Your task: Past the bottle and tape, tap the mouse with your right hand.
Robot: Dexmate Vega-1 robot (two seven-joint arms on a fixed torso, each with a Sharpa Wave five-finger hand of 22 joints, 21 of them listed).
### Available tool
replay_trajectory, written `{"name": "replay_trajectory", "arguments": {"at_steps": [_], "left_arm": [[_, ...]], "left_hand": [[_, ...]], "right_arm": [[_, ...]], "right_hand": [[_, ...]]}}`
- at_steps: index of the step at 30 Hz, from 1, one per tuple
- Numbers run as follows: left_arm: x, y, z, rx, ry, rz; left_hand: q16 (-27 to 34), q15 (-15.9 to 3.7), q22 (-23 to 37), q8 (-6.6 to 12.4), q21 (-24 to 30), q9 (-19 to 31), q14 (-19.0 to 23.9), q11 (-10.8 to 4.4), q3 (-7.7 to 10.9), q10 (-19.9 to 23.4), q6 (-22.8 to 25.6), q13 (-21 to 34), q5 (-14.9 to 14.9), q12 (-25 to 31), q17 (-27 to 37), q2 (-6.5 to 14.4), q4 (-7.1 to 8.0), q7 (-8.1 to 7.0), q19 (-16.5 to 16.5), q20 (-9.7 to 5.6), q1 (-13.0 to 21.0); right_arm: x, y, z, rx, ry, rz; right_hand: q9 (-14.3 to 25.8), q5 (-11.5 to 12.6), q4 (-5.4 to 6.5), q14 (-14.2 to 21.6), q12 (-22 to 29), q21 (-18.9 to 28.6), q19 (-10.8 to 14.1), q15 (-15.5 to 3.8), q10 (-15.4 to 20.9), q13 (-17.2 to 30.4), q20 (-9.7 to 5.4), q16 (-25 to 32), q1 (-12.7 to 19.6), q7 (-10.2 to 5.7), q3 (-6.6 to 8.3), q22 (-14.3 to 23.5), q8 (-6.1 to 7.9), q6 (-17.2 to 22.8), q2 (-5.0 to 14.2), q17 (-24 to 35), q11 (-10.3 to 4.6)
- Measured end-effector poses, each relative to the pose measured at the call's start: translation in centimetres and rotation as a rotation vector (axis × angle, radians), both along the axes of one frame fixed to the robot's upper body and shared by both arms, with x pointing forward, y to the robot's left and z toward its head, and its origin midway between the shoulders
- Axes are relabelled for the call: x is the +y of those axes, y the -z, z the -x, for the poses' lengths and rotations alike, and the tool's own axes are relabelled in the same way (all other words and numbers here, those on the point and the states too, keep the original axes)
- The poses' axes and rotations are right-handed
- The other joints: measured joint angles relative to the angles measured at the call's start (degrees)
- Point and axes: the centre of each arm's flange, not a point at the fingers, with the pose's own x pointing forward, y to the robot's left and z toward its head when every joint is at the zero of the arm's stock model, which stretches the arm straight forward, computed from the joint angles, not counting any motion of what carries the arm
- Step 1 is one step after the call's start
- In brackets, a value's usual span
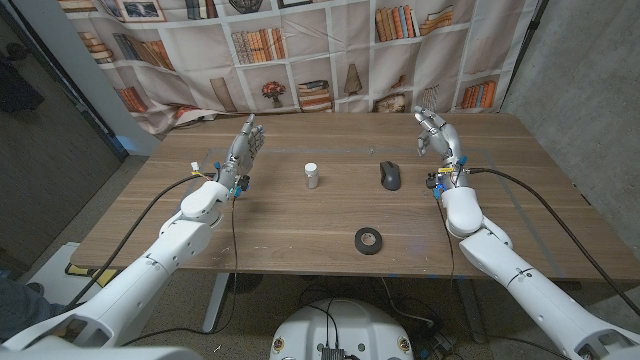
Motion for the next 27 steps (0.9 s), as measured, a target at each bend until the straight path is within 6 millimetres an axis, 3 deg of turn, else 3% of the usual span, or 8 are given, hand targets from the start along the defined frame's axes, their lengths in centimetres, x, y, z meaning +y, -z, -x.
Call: {"name": "replay_trajectory", "arguments": {"at_steps": [2,5,10,14,18,23,27], "left_arm": [[0.04,-0.02,0.03,-0.001,-0.001,0.001],[0.09,-0.01,0.07,-0.001,-0.002,0.001],[0.22,-0.05,0.14,-0.003,-0.004,0.002],[0.26,-0.08,0.16,-0.004,-0.004,0.002],[0.26,-0.08,0.16,-0.004,-0.004,0.002],[0.26,-0.13,0.18,-0.007,-0.004,0.003],[0.22,-0.17,0.16,-0.01,-0.004,0.006]], "left_hand": [[0.0,0.0,0.0,0.0,0.0,0.0,0.0,0.0,0.0,0.0,0.0,0.0,0.0,0.0,0.0,0.0,0.0,0.0,0.18,0.18,0.0],[0.0,0.0,0.0,0.0,0.0,0.0,0.0,0.0,0.0,0.0,0.0,0.0,0.0,0.0,0.0,0.0,0.0,0.0,0.18,0.18,0.0],[0.0,0.0,0.0,0.0,0.0,0.0,0.0,0.0,0.0,-0.01,0.0,0.0,-0.48,0.0,0.0,0.22,0.0,0.0,0.18,0.18,0.22],[0.0,0.22,0.0,0.0,0.0,0.0,0.22,0.01,0.0,-0.01,0.0,0.0,-0.48,0.0,0.0,0.22,0.0,0.0,0.18,0.18,0.22],[0.0,0.22,0.0,0.0,0.0,0.0,0.22,0.01,0.0,-0.01,-0.01,0.0,-0.48,0.0,0.0,0.22,0.0,0.0,0.18,0.18,0.22],[0.0,0.24,0.0,0.0,0.0,0.0,0.23,0.23,0.0,0.2,-0.01,0.0,-0.48,0.0,0.0,0.22,0.0,0.0,0.2,0.2,0.22],[0.0,0.42,0.0,0.0,0.0,0.0,0.42,0.22,0.0,0.2,0.3,0.0,-0.48,0.0,0.0,0.23,0.0,-0.3,0.39,0.39,0.23]], "right_arm": [[0.05,-0.04,0.15,0.002,0.003,-0.001],[0.05,-0.02,0.26,0.011,0.012,0.0],[0.02,-0.01,0.31,0.033,0.033,0.002],[0.09,-0.07,0.39,0.047,0.046,0.005],[0.13,-0.16,0.48,0.058,0.055,0.009],[0.23,-0.37,0.63,0.073,0.07,0.019],[0.44,-0.4,0.71,0.091,0.087,0.044]], "right_hand": [[0.0,0.66,-0.37,-0.41,1.04,-0.57,-0.24,-0.01,0.0,0.11,0.1,0.74,4.65,-0.1,1.48,1.04,0.0,0.1,-0.05,-0.07,0.0],[0.0,0.9,-0.42,-0.42,1.39,-2.03,-1.38,0.01,-0.54,-0.78,0.09,1.03,11.43,-0.12,2.45,0.56,0.0,0.08,-0.44,-1.02,-0.08],[0.27,1.31,-0.4,-1.03,1.39,-4.4,-1.5,0.0,-0.93,-2.69,-0.01,1.03,19.18,-0.32,2.43,-3.02,0.0,-1.2,-0.13,-3.24,-0.06],[0.27,1.31,-0.1,-1.03,1.39,-5.03,-1.31,0.0,-1.06,-4.01,-0.11,1.03,26.16,-0.51,0.97,-5.14,0.0,-2.03,0.43,-5.4,-0.19],[0.27,1.46,-0.18,-1.02,1.39,-5.55,-0.71,0.0,-1.06,-4.89,0.09,1.03,31.07,-0.43,0.76,-6.62,0.0,-2.12,1.52,-6.32,-0.19],[0.54,3.32,-0.01,-1.02,1.13,-6.06,-0.5,0.0,-1.37,-7.25,-0.1,1.2,37.49,-0.43,0.59,-8.38,0.0,-2.11,2.79,-6.65,0.11],[0.54,5.48,0.47,-1.02,1.15,-6.11,-0.51,-0.01,-1.24,-8.93,-0.1,1.52,39.49,-0.43,-0.12,-9.45,0.0,-2.11,3.05,-6.26,0.21]]}}
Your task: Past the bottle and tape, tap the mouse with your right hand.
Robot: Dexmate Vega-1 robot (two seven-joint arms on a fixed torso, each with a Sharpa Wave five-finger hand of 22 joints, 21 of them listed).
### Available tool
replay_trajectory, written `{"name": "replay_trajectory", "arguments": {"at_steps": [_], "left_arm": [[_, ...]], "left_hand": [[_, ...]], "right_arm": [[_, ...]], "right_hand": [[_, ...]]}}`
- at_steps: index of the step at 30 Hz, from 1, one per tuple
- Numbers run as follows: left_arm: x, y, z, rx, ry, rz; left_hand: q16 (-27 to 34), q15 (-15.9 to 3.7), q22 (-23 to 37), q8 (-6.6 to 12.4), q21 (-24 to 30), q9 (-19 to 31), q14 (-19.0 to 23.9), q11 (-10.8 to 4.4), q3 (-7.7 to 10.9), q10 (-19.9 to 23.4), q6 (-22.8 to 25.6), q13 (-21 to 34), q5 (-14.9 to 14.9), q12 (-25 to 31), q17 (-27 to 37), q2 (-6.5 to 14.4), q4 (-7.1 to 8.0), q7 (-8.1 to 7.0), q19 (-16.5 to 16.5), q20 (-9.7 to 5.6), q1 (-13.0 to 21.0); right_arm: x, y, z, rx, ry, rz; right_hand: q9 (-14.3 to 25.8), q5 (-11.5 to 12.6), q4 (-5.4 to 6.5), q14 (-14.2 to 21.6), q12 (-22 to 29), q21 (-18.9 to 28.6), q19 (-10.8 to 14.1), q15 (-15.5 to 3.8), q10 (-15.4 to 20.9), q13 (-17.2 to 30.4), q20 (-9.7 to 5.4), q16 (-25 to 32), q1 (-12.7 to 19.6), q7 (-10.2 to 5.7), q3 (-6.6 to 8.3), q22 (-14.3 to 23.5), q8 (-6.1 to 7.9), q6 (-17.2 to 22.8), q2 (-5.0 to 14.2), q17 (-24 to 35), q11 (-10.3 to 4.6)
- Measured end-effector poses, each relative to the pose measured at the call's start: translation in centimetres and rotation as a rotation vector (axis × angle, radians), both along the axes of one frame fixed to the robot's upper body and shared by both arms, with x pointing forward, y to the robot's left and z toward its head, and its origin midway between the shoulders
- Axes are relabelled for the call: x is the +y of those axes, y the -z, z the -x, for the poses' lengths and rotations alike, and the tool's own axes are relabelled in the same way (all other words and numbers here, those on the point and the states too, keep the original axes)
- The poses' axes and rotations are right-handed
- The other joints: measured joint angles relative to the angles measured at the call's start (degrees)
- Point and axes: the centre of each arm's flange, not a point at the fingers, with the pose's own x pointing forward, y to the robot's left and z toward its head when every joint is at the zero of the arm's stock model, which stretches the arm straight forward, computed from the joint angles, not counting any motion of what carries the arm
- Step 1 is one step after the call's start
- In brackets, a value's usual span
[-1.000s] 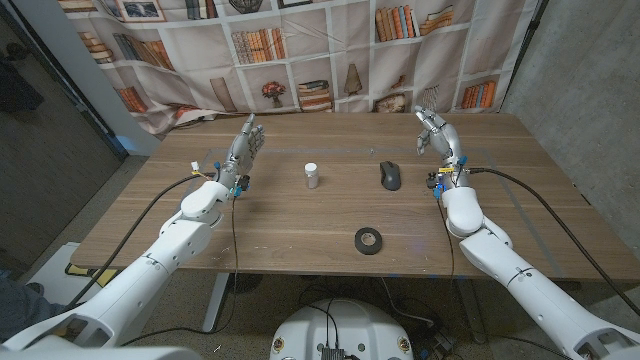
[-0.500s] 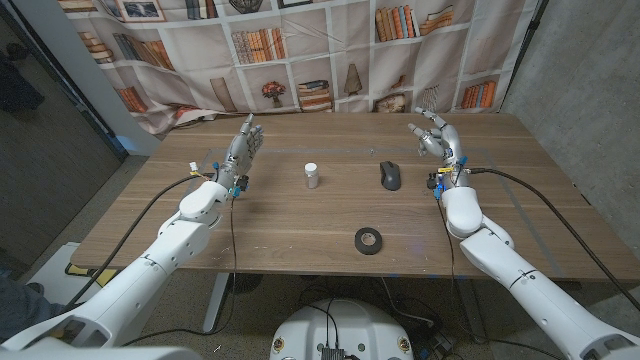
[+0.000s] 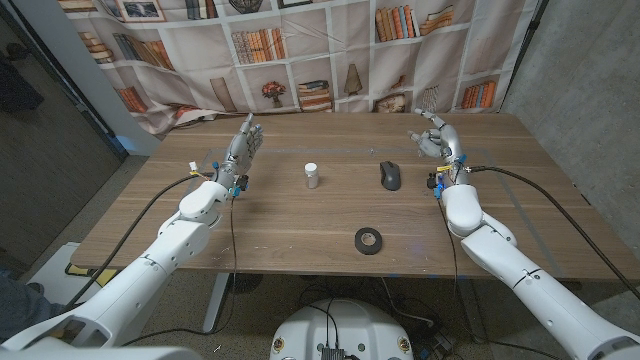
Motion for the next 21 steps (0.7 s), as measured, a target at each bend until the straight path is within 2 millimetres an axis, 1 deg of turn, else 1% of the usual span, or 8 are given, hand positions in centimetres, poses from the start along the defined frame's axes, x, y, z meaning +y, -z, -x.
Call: {"name": "replay_trajectory", "arguments": {"at_steps": [2,7,10,13,15,18,19,21], "left_arm": [[0.0,0.0,0.0,-0.001,0.0,0.002],[-0.1,-0.1,0.0,-0.003,-0.001,0.0],[-0.2,-0.1,-0.1,-0.002,-0.002,-0.001],[-0.2,0.0,-0.1,-0.002,-0.002,-0.002],[-0.3,0.0,-0.1,-0.002,-0.003,-0.003],[-0.4,0.0,-0.1,-0.002,-0.002,-0.005],[-0.4,-0.1,-0.1,-0.003,-0.002,-0.007],[-0.5,-0.1,-0.1,-0.003,-0.002,-0.009]], "left_hand": [[0.0,0.0,0.0,0.0,0.0,0.0,0.0,0.0,0.0,0.0,0.0,0.0,0.0,0.0,0.0,0.38,0.0,0.0,0.0,0.0,0.38],[0.0,0.0,0.0,-0.23,0.0,0.0,0.0,0.0,0.0,-0.01,0.0,0.0,0.0,0.0,0.0,0.38,0.0,0.0,0.0,0.0,0.38],[0.0,0.0,0.0,-0.23,0.0,0.0,0.0,0.0,0.0,-0.01,0.0,0.0,0.0,0.0,0.0,0.38,0.0,0.0,0.0,0.0,0.38],[0.0,0.0,0.0,-0.23,0.0,0.0,0.0,0.0,0.0,-0.01,0.0,0.0,0.0,0.0,0.0,0.38,0.0,0.0,-0.01,0.0,0.38],[0.0,0.0,0.0,-0.23,-0.16,0.0,0.0,0.0,0.0,-0.01,0.0,0.0,0.0,0.0,0.0,0.38,0.0,0.0,0.0,0.0,0.38],[0.0,0.0,0.0,-0.23,-0.39,0.0,0.0,0.0,0.0,-0.01,0.0,0.0,0.0,0.0,0.0,0.38,0.0,0.0,-0.01,0.0,0.38],[-0.02,0.0,0.0,-0.23,-0.39,0.0,-0.01,0.0,0.0,-0.01,0.0,0.0,0.0,0.0,0.0,0.38,0.0,0.0,-0.01,0.0,0.38],[-0.33,0.0,0.0,-0.23,-0.39,0.0,-0.01,0.0,0.0,-0.01,0.0,0.0,-0.13,0.0,0.0,0.38,0.0,0.0,-0.01,0.0,0.38]], "right_arm": [[0.2,-0.1,0.1,0.006,0.01,0.02],[0.5,-0.5,0.5,0.016,0.042,0.081],[1.1,-1.0,1.2,-0.01,0.043,0.122],[1.1,-0.8,1.0,0.023,0.089,0.169],[1.5,-1.1,1.3,0.018,0.093,0.193],[1.8,-1.4,1.3,0.023,0.121,0.24],[2.0,-1.4,1.4,0.024,0.129,0.257],[2.3,-1.6,1.4,0.025,0.14,0.279]], "right_hand": [[0.0,0.99,0.06,0.0,0.01,0.74,0.0,0.0,0.22,-0.41,0.0,-0.08,0.52,0.0,-0.14,0.3,0.0,0.0,0.25,0.06,-0.02],[0.0,3.06,0.54,0.0,0.35,1.28,-0.46,0.0,0.3,-0.83,0.42,-0.41,1.04,-0.09,-0.63,0.68,0.0,0.61,0.76,0.26,-0.1],[0.0,4.79,0.54,0.0,0.7,1.9,-0.69,0.0,0.3,-1.07,0.21,-0.88,1.18,-0.09,-0.63,1.01,0.0,0.77,0.9,0.53,-0.09],[0.0,5.65,0.61,0.0,1.12,2.32,-1.18,0.0,0.3,-1.11,0.3,-0.88,1.33,-0.09,-1.01,1.16,0.0,0.77,1.06,0.53,-0.09],[-0.01,6.25,0.46,0.0,1.13,2.33,-1.18,0.0,0.3,-1.11,0.3,-0.88,1.34,-0.09,-1.17,1.16,0.0,0.77,1.06,0.78,-0.09],[-0.01,7.39,0.85,0.0,1.47,2.33,-1.19,0.0,0.3,-1.57,0.3,-1.29,1.13,0.11,-1.58,0.41,0.0,0.51,1.41,0.64,-0.09],[-0.01,7.67,0.69,0.0,1.47,2.33,-1.28,0.0,0.3,-1.78,0.2,-1.29,1.03,0.11,-1.73,-0.01,0.0,0.51,1.51,0.57,-0.09],[-0.01,8.39,0.81,0.0,1.57,2.33,-1.72,0.0,0.3,-2.19,0.22,-1.62,1.03,0.11,-2.26,-0.86,0.0,0.51,1.51,0.36,-0.09]]}}
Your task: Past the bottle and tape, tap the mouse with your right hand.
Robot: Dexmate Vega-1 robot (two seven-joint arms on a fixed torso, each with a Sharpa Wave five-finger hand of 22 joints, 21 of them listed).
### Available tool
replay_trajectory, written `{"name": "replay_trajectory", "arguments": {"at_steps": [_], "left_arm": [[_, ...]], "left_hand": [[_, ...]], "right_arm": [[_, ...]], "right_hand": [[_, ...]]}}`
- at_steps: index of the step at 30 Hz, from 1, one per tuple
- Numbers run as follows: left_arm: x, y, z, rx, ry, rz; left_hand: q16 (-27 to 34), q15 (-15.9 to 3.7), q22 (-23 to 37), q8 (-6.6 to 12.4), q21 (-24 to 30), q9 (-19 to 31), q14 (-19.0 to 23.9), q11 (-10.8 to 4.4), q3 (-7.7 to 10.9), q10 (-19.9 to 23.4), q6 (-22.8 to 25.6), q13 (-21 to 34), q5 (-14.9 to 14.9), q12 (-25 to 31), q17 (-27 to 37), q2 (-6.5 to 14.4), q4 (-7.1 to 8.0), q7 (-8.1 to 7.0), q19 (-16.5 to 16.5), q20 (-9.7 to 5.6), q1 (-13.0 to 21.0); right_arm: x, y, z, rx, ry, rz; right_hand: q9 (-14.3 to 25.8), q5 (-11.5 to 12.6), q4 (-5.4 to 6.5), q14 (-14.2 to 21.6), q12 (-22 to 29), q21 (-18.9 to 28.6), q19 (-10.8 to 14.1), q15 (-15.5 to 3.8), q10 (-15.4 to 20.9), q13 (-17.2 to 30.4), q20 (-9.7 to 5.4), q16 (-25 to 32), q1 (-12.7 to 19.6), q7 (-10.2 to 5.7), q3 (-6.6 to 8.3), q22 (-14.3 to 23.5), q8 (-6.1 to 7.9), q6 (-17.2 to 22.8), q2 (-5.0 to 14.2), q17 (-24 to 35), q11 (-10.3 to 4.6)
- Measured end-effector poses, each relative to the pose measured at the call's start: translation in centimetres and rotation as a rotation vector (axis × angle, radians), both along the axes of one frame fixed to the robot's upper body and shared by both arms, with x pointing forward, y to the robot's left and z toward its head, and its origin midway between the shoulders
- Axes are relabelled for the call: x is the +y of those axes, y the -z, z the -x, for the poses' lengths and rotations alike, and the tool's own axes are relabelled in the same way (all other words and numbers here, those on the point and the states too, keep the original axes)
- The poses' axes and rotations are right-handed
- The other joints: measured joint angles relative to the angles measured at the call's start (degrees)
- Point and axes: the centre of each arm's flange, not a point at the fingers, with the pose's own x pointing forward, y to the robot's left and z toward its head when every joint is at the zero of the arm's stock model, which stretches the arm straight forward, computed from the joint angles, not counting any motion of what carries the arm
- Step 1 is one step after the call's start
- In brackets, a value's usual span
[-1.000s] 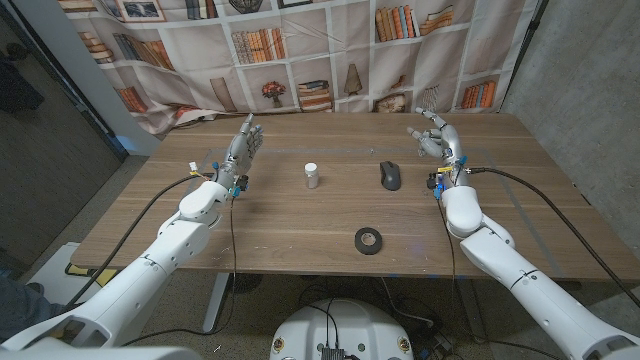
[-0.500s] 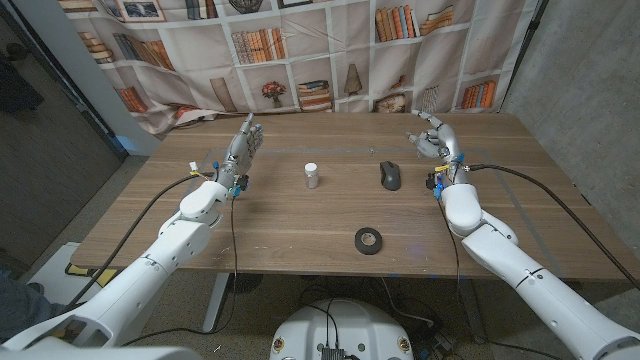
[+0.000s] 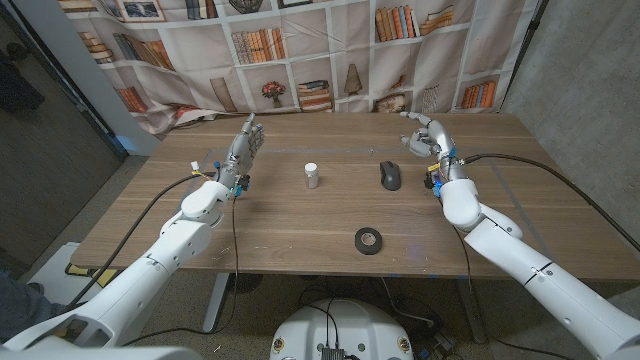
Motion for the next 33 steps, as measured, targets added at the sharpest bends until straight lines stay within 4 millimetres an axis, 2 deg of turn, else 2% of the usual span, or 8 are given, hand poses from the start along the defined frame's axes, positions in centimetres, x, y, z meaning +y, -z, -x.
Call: {"name": "replay_trajectory", "arguments": {"at_steps": [9,16,25,31,33], "left_arm": [[-0.2,-0.2,0.0,-0.001,0.0,-0.011],[-0.3,-0.6,0.0,-0.006,0.002,-0.021],[-0.5,-0.9,0.1,-0.011,0.006,-0.035],[-0.5,-1.0,0.3,-0.013,0.007,-0.043],[-0.5,-1.0,0.3,-0.013,0.007,-0.043]], "left_hand": [[0.0,0.0,0.0,-0.22,0.0,0.0,0.0,0.0,0.48,0.0,0.0,0.0,-0.32,-0.36,0.0,0.77,-0.48,0.0,-0.22,0.21,0.77],[-0.2,0.0,0.0,-0.22,0.0,0.0,0.0,0.0,0.65,0.0,0.0,0.0,-0.32,-0.36,0.0,1.29,-0.65,0.0,-0.22,0.21,1.29],[-0.2,0.0,0.0,-0.44,-0.35,0.0,0.0,0.0,0.72,-0.01,0.02,0.0,-0.32,-0.36,0.0,1.43,-0.72,0.02,-0.22,0.21,1.43],[-0.19,0.0,0.0,-0.44,-0.35,0.0,0.0,-0.21,0.88,0.2,0.2,0.0,-0.32,-0.36,0.0,1.72,-0.88,0.21,-0.53,0.52,1.72],[-0.19,0.0,0.0,-0.44,-0.34,0.0,0.0,-0.21,0.88,0.2,0.2,0.0,-0.72,-0.36,0.0,1.72,-0.88,0.21,-0.53,0.52,1.74]], "right_arm": [[1.6,-1.0,0.4,-0.003,0.024,0.094],[2.6,-1.3,0.2,0.024,0.057,0.179],[3.4,-1.3,-0.6,0.107,0.102,0.288],[3.9,-1.4,-1.0,0.148,0.137,0.352],[4.1,-1.5,-1.0,0.145,0.135,0.357]], "right_hand": [[0.0,3.39,-0.19,0.0,0.55,0.74,0.01,0.0,0.0,-1.26,0.01,-1.06,0.23,-0.1,-1.6,-1.27,0.0,0.79,0.24,-0.4,0.0],[-0.01,5.41,-0.17,0.11,1.16,1.67,-0.9,-0.1,0.0,-2.06,0.09,-1.27,0.38,-0.1,-1.92,-0.97,0.0,0.78,0.38,-0.37,0.0],[-0.01,7.19,-0.17,0.11,1.82,2.51,-1.31,-0.11,0.15,-2.54,0.48,-1.51,0.11,-0.09,-1.91,0.05,0.0,0.76,0.64,-0.18,-0.14],[-0.16,8.53,0.47,0.11,1.83,2.51,-1.84,-0.11,0.17,-3.38,0.39,-1.71,-0.83,0.44,-1.25,1.17,0.0,0.86,1.54,-1.06,-0.14],[-0.17,8.75,0.62,0.11,2.23,2.51,-1.94,-0.11,0.16,-3.39,0.3,-1.71,-1.16,0.44,-1.09,1.14,0.0,0.86,1.25,-1.06,-0.14]]}}
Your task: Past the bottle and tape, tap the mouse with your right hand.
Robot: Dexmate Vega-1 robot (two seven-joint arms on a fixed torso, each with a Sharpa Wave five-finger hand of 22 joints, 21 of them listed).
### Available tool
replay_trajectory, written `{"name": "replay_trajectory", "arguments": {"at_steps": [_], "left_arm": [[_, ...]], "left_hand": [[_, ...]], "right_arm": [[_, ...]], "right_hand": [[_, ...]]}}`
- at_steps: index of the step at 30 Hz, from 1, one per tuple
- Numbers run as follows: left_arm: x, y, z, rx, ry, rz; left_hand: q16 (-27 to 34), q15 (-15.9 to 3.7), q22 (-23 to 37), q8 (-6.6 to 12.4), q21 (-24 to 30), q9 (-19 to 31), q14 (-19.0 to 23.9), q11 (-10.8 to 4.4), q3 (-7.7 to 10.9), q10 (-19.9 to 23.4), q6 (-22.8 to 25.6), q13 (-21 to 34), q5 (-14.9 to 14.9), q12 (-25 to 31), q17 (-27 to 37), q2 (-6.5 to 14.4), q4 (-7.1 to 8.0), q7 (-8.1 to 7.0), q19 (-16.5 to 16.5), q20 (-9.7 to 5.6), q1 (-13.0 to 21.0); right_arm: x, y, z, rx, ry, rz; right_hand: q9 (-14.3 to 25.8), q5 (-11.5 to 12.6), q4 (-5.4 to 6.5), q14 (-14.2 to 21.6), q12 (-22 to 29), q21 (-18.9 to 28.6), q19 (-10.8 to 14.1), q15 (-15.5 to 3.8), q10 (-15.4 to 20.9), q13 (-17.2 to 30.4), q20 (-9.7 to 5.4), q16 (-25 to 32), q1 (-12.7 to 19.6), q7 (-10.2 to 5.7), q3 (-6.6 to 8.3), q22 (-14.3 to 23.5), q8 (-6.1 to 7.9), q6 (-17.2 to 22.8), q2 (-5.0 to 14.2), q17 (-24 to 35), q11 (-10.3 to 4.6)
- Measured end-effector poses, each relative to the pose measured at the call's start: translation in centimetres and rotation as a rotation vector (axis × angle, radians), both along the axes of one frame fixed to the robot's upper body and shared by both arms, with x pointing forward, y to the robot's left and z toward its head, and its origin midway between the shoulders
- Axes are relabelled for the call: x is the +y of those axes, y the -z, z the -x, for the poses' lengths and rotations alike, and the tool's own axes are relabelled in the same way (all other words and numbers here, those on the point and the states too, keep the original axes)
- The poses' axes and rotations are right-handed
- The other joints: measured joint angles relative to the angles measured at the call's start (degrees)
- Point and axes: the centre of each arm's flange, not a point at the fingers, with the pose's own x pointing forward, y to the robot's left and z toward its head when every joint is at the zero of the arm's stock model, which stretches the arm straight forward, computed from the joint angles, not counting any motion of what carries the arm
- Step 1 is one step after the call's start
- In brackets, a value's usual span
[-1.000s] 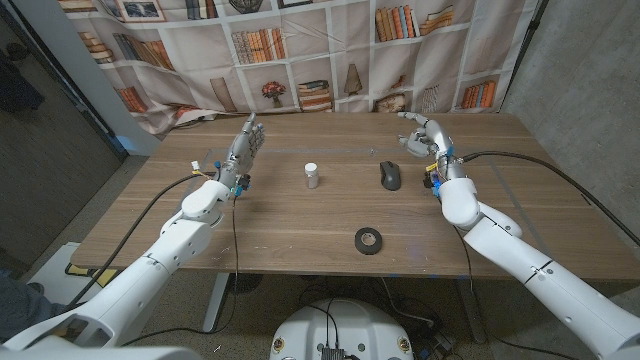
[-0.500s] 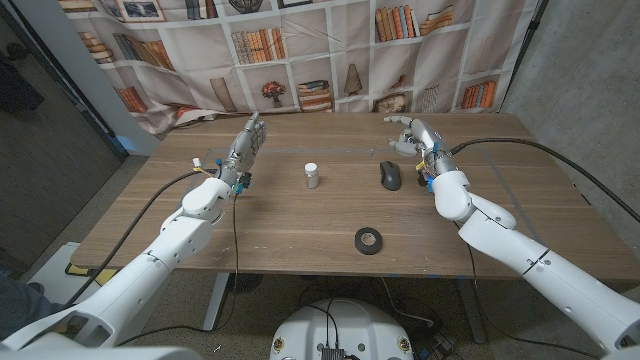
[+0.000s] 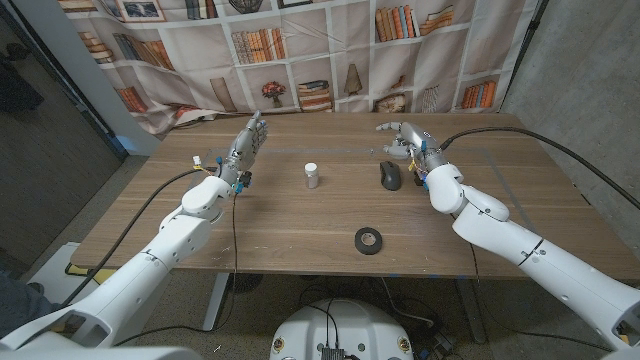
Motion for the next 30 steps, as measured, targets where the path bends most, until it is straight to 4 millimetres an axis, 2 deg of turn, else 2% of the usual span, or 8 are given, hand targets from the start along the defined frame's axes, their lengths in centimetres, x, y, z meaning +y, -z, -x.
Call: {"name": "replay_trajectory", "arguments": {"at_steps": [12,19,22,30], "left_arm": [[0.2,0.0,0.5,-0.005,-0.006,-0.004],[0.3,-0.1,0.7,-0.009,0.005,0.005],[0.3,-0.1,0.7,-0.012,0.011,0.01],[0.5,0.0,0.9,-0.018,0.018,0.019]], "left_hand": [[0.0,0.0,0.0,0.0,-0.2,0.0,0.0,0.0,0.23,0.0,0.2,0.0,0.0,0.0,0.0,0.23,-0.23,0.2,0.0,0.0,0.67],[0.01,0.0,0.0,-0.23,-0.22,0.0,0.0,0.0,0.47,-0.01,0.2,0.0,0.0,-0.49,0.0,0.6,-0.47,0.21,0.0,0.0,1.07],[0.01,0.0,0.0,-0.23,-0.22,0.0,0.0,0.0,0.47,-0.01,0.2,0.0,0.0,-0.49,0.0,0.01,-0.47,0.2,0.0,-0.01,1.66],[0.01,0.0,0.0,-0.22,-0.21,0.0,0.0,0.0,0.46,-0.01,0.2,0.0,-0.48,-0.49,0.0,0.17,-0.46,0.2,0.01,-0.01,1.81]], "right_arm": [[0.5,-0.3,-0.6,0.066,0.055,0.082],[0.6,-0.6,-0.8,0.096,0.072,0.117],[0.8,-0.7,-0.9,0.121,0.084,0.142],[1.1,-0.9,-1.3,0.188,0.131,0.208]], "right_hand": [[0.0,1.63,-0.26,0.0,0.87,-0.01,0.01,0.0,0.09,-0.61,0.01,0.0,-1.28,1.11,1.35,0.31,-0.41,-1.16,-0.04,0.59,-0.09],[0.01,2.21,-0.43,0.0,0.89,0.27,0.02,0.0,0.08,-1.45,0.01,0.0,-1.66,2.88,2.31,1.25,-0.9,-5.4,0.03,-0.26,-0.08],[0.01,2.21,-0.45,0.0,0.89,0.27,0.02,0.0,0.08,-1.75,0.01,0.0,-1.66,2.95,2.32,1.41,-0.9,-5.47,0.03,-0.48,-0.08],[0.01,2.21,-0.66,0.0,0.92,-0.06,0.05,0.0,0.07,-2.12,-0.02,0.0,-1.66,2.73,2.53,0.66,-0.6,-5.87,0.03,-1.58,-0.07]]}}
